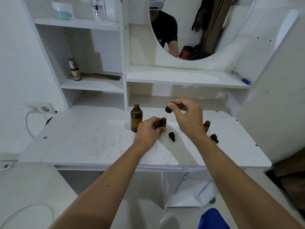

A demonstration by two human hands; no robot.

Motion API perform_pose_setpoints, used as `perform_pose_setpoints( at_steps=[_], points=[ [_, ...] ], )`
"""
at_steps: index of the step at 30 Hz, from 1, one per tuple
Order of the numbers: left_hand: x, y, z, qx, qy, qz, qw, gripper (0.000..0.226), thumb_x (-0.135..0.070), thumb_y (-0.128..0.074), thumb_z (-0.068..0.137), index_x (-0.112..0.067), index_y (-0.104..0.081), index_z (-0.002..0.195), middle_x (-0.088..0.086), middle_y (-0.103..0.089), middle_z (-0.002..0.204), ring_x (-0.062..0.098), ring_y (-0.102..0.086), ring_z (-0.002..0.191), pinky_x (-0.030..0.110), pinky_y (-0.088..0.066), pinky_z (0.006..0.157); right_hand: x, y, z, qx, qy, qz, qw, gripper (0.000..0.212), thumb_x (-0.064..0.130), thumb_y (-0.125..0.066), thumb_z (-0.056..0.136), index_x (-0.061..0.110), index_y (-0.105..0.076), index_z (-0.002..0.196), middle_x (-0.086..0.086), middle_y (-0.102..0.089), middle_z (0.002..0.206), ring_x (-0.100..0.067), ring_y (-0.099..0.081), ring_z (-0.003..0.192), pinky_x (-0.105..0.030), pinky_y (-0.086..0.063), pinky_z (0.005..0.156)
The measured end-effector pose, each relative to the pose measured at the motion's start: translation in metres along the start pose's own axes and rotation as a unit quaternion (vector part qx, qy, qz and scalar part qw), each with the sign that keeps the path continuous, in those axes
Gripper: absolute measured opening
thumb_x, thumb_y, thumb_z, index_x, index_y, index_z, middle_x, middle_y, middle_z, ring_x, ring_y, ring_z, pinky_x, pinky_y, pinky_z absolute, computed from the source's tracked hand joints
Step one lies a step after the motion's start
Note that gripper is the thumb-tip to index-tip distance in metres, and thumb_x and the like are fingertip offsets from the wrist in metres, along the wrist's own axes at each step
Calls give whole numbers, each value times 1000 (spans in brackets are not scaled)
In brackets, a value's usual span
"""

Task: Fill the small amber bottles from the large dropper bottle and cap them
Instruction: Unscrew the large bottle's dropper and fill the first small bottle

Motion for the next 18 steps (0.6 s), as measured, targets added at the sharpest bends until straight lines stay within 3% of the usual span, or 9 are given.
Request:
perform_pose_setpoints(
  at_steps=[6,11,18],
  points=[
    [-3,2,-9,11,-2,5,1000,42,-25,-79,91,-19,-67,130,-5,-74,120,9,-69,112,34,-55,105,9,11,2,-10,-12,20,1000,7,22,-76,98,18,-79,102,6,-79,98,-2,-74,92,-21,-59,86],
    [-9,14,-27,1,4,53,999,53,-30,-74,95,-14,-59,143,2,-69,136,14,-66,123,34,-53,107,30,28,11,-43,-10,52,998,7,20,-74,99,17,-77,105,5,-79,96,7,-71,85,-11,-54,83],
    [17,94,-74,-69,46,43,996,42,-28,-77,92,-16,-69,132,-4,-75,118,5,-71,105,30,-57,102,58,16,24,-38,11,120,992,13,14,-74,98,6,-77,108,-5,-81,95,-15,-79,91,-26,-61,91]
  ],
)
Point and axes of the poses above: each hand's wrist, its own z-axis towards the middle knuckle, its own y-axis out of the back of the hand, x = y × z, the point moved 7 cm from there along z, towards the middle knuckle
